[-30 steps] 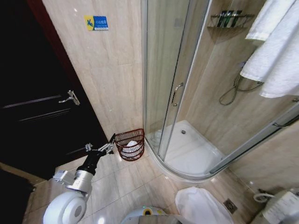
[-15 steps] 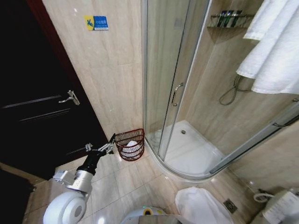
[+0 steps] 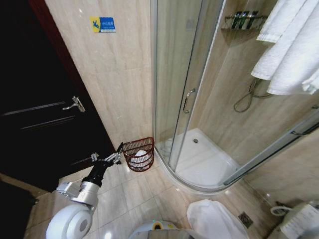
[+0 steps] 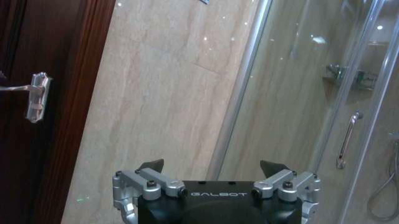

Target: Discard the used towel into the hamper.

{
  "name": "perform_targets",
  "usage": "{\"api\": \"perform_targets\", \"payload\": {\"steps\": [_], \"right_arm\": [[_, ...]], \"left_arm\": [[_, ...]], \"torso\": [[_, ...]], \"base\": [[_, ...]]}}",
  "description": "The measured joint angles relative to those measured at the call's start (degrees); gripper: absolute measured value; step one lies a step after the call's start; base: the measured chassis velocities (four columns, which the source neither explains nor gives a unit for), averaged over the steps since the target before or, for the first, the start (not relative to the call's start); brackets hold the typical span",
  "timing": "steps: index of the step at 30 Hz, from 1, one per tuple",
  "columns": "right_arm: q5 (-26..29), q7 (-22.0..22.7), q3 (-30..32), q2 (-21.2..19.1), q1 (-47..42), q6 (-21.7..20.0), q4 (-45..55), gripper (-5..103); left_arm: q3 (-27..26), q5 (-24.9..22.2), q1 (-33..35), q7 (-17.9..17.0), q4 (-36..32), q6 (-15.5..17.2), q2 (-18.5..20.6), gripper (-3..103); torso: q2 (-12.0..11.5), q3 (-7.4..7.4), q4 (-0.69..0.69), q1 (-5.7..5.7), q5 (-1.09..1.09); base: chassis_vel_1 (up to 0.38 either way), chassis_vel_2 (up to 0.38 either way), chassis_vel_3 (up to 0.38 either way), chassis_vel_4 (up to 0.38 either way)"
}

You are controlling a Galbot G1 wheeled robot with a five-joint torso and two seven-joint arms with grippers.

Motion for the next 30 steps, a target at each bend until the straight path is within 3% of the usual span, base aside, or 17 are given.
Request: {"api": "perform_targets", "payload": {"steps": [7,14,24,30], "right_arm": [[-0.5,-0.6,0.1,-0.3,0.1,0.0,-0.4,28],[-0.5,-0.7,0.3,-0.4,0.3,0.0,-0.6,9],[-0.3,-0.9,0.3,0.3,0.7,0.0,0.0,9],[-0.5,-2.2,0.5,5.7,1.5,-0.6,4.6,9]], "left_arm": [[0.0,0.0,0.0,0.0,0.0,0.0,0.0,100],[0.0,0.0,0.0,0.0,0.0,0.0,0.0,100],[0.0,0.0,0.0,0.0,0.0,0.0,0.0,100],[0.0,0.0,0.0,0.0,0.0,0.0,0.0,100]], "torso": [[0.0,0.0,0.0,0.0,0.0],[0.0,0.0,0.0,0.0,0.0],[0.0,0.0,0.0,0.0,-0.01],[0.0,-0.01,0.0,0.0,-0.01]], "base": [[0.0,0.0,0.0,0.0],[0.0,0.0,0.0,0.0],[0.0,0.0,0.0,0.0],[0.0,0.0,0.0,0.0]]}}
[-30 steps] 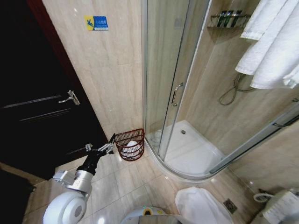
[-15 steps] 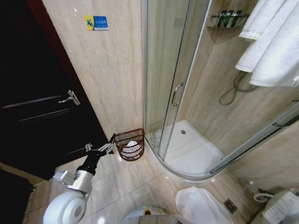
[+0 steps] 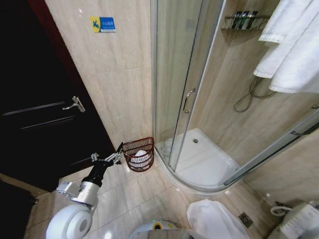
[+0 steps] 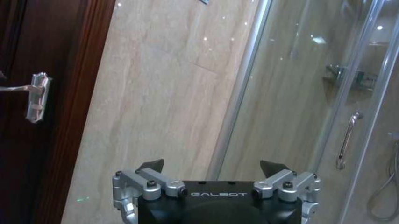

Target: Discard the used towel into the hamper.

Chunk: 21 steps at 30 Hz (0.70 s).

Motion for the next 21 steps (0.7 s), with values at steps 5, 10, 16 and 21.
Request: {"api": "perform_targets", "payload": {"steps": [5,10,16,21], "right_arm": [[-0.1,-1.1,2.0,3.1,-1.5,-0.7,2.9,9],[-0.1,-2.4,4.5,6.8,-5.1,-1.6,5.6,9],[-0.1,-4.3,3.0,11.9,-7.4,-2.6,8.8,9],[-0.1,-5.0,2.3,15.7,-8.7,-3.6,11.3,9]], "left_arm": [[0.0,0.0,0.0,0.0,0.0,0.0,0.0,100],[0.0,0.0,0.0,0.0,0.0,0.0,0.0,100],[0.0,0.0,0.0,0.0,0.0,0.0,0.0,100],[0.0,0.0,0.0,0.0,0.0,0.0,0.0,100]], "torso": [[0.0,0.0,0.02,0.01,0.0],[0.0,0.0,0.0,0.01,0.0],[0.0,0.0,0.0,0.01,-0.01],[0.0,0.0,0.0,0.01,-0.04]], "base": [[0.0,0.0,0.0,0.0],[0.0,0.0,0.0,0.0],[0.0,0.0,0.0,0.0],[0.0,0.0,0.0,0.0]]}}
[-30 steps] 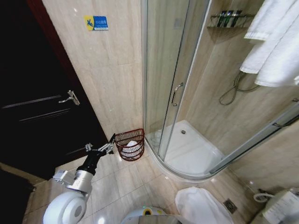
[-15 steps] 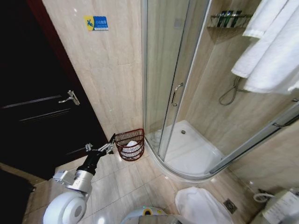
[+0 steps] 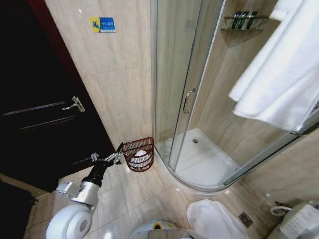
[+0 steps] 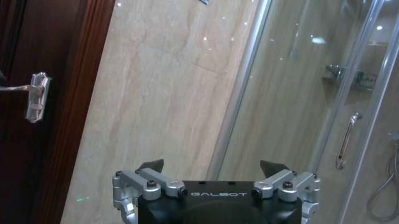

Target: Discard the used towel into the hamper.

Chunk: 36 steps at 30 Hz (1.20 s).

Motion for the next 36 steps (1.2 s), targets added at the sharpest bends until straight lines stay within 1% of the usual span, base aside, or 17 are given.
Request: {"api": "perform_targets", "payload": {"steps": [1,4,6,9,11,15,17,18,20,22,25,26,29,30,33,34,36], "right_arm": [[0.0,0.0,0.0,0.0,0.0,0.0,0.0,9],[0.0,-0.5,-0.5,3.1,-1.1,-0.7,1.9,9],[0.0,-0.6,-0.6,3.7,-1.3,-0.8,2.2,9],[0.0,-2.3,-0.8,7.5,-3.2,-2.7,2.6,9],[-0.1,-2.5,-0.7,8.0,-3.6,-2.8,2.6,9],[-2.9,-4.5,-1.2,12.7,-7.5,-2.9,2.7,9],[-3.1,-4.6,-1.4,13.1,-7.7,-2.9,2.7,9],[-4.6,-5.2,-1.9,14.8,-8.9,-2.7,3.1,9],[-6.1,-5.9,-2.3,16.5,-10.3,-2.2,3.9,9],[-6.3,-6.0,-2.3,16.8,-10.6,-2.1,4.1,9],[-8.7,-7.7,-2.7,20.5,-13.8,-1.1,6.6,9],[-8.7,-7.7,-2.7,20.5,-13.8,-1.1,6.6,9],[-11.1,-8.8,-2.7,23.8,-15.8,0.3,9.6,9],[-11.1,-8.8,-2.7,23.8,-15.8,0.3,9.6,9],[-13.9,-9.3,-2.5,27.4,-16.7,5.5,13.9,9],[-13.9,-9.3,-2.5,27.4,-16.7,5.5,13.9,9],[-15.9,-7.6,-2.0,29.2,-16.6,7.8,16.4,9]], "left_arm": [[0.0,0.0,0.0,0.0,0.0,0.0,0.0,100],[0.0,0.0,0.0,0.0,0.0,0.0,0.0,100],[0.0,0.0,0.0,0.0,0.0,0.0,0.0,100],[0.0,0.0,0.0,0.0,0.0,0.0,0.0,100],[0.0,0.0,0.0,0.0,0.0,0.0,0.0,100],[0.0,0.0,0.0,0.0,0.0,0.0,0.0,100],[0.0,0.0,0.0,0.0,0.0,0.0,0.0,100],[0.0,0.0,0.0,0.0,0.0,0.0,0.0,100],[0.0,0.0,0.0,0.0,0.0,0.0,0.0,100],[0.0,0.0,0.0,0.0,0.0,0.0,0.0,100],[0.0,0.0,0.0,0.0,0.0,0.0,0.0,100],[0.0,0.0,0.0,0.0,0.0,0.0,0.0,100],[0.0,0.0,0.0,0.0,0.0,0.0,0.0,100],[0.0,0.0,0.0,0.0,0.0,0.0,0.0,100],[0.0,0.0,0.0,0.0,0.0,0.0,0.0,100],[0.0,0.0,0.0,0.0,0.0,0.0,0.0,100],[0.0,0.0,0.0,0.0,0.0,0.0,0.0,100]], "torso": [[0.0,0.0,0.0,0.0,0.0],[0.0,0.0,0.0,0.0,0.01],[0.0,0.0,0.0,-0.01,0.0],[0.0,0.0,0.0,0.0,0.04],[0.0,0.0,0.0,0.0,0.04],[0.0,0.01,-0.01,0.0,0.06],[0.0,0.01,-0.01,0.0,0.07],[0.0,0.01,0.0,0.0,0.04],[0.0,0.01,0.0,0.0,0.03],[0.0,0.01,0.0,0.0,0.04],[0.0,0.01,0.0,0.0,0.04],[0.0,0.01,0.0,0.0,0.04],[0.0,0.01,0.0,0.0,0.06],[0.0,0.01,0.0,0.0,0.06],[0.0,0.01,0.0,0.0,0.06],[0.0,0.01,0.0,0.0,0.06],[0.0,0.01,0.0,0.0,0.04]], "base": [[0.0,0.0,0.0,0.0],[0.0,0.0,0.0,0.0],[0.0,0.0,0.0,0.0],[0.0,0.0,0.0,0.0],[0.0,0.0,0.0,0.0],[0.0,0.0,0.0,0.0],[0.0,0.0,0.0,0.0],[0.0,0.0,0.0,0.0],[0.0,0.0,0.0,0.0],[0.0,0.0,0.0,0.0],[0.0,0.0,0.0,0.0],[0.0,0.0,0.0,0.0],[0.0,0.0,0.0,0.0],[0.0,0.0,0.0,0.0],[0.0,0.0,0.0,0.0],[0.0,0.0,0.0,0.0],[0.0,0.0,0.0,0.0]]}}
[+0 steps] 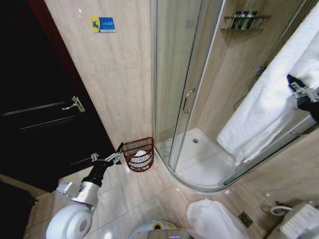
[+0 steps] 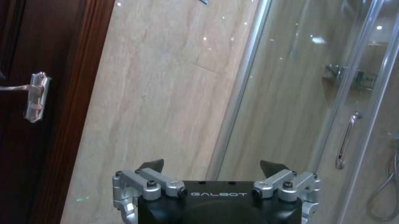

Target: Discard the used towel into the hamper.

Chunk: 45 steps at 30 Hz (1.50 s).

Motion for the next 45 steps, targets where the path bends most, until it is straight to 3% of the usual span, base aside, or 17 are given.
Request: {"api": "perform_targets", "payload": {"steps": [11,29,45], "right_arm": [[-4.6,3.4,1.5,5.8,-2.4,6.7,2.7,9],[-6.2,3.4,1.0,5.2,-1.9,8.5,2.5,9],[-8.8,1.8,0.1,5.4,-1.9,10.3,2.5,9]], "left_arm": [[0.0,0.0,0.0,0.0,0.0,0.0,0.0,100],[0.0,0.0,0.0,0.0,0.0,0.0,0.0,100],[0.0,0.0,0.0,0.0,0.0,0.0,0.0,100]], "torso": [[0.0,0.0,-0.01,0.0,0.01],[-2.7,-1.4,-0.01,-1.23,0.0],[0.2,0.01,0.0,0.27,0.0]], "base": [[0.0,0.0,0.0,0.0],[0.0,0.0,0.0,0.0],[0.0,0.0,0.0,0.0]]}}
